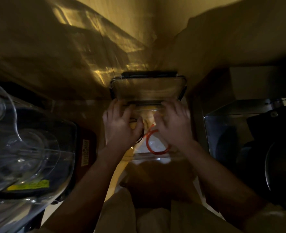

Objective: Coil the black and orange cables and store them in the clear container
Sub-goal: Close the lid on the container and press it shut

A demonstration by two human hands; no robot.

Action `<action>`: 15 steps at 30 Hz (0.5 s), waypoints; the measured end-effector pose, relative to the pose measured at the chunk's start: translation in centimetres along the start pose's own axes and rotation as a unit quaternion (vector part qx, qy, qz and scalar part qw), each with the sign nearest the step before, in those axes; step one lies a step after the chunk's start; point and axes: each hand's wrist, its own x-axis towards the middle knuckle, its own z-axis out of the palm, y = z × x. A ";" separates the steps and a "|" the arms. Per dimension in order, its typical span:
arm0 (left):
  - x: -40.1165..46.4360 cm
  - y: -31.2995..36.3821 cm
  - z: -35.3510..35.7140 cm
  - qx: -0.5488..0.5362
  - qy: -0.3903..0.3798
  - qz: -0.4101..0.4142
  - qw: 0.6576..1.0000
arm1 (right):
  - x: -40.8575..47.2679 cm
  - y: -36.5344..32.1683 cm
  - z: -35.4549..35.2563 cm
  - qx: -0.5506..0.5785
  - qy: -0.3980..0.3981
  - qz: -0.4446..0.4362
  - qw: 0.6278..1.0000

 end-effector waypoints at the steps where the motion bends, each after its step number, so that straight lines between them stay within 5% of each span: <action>1: 0.5 -0.3 -0.3 0.005 0.009 -0.004 1.000 | 0.6 0.0 -0.2 0.002 0.015 0.007 1.000; 7: 3.0 -2.1 -1.1 -0.048 0.024 -0.096 0.994 | 3.2 1.2 -1.0 0.030 0.093 0.087 0.991; 15: 4.8 -2.9 -0.3 -0.161 0.041 -0.177 0.970 | 5.1 2.6 -0.7 0.190 0.013 0.220 0.957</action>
